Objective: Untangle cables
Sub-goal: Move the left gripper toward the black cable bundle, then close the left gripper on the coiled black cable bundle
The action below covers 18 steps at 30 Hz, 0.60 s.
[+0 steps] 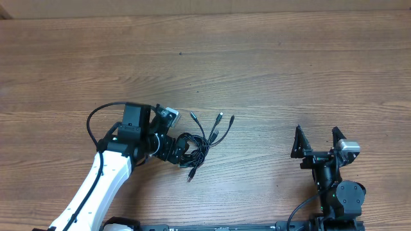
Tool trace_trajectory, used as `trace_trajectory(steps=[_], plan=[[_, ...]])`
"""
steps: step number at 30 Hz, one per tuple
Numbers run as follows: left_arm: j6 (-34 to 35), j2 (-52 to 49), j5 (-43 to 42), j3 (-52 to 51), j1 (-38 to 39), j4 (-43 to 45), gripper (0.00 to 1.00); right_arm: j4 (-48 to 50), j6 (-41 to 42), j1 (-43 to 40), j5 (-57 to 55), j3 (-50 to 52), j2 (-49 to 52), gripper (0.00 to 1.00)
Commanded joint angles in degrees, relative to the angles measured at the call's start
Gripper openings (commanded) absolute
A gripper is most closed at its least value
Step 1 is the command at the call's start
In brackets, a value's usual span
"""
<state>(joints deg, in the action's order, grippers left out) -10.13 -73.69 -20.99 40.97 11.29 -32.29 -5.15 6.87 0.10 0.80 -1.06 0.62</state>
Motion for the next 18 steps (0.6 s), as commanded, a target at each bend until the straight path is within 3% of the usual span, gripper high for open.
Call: trace_trajectory(steps=[1,18], plan=[[2.4,-1.4,0.9,1.6,0.3,1.0,1.0,0.3,0.4,0.3,-0.7,0.6,-0.5,1.0],[4.1,-11.3,3.7,1.6,0.4,0.2,1.0,0.3,0.4,0.3,-0.7,0.6,-0.5,1.0]])
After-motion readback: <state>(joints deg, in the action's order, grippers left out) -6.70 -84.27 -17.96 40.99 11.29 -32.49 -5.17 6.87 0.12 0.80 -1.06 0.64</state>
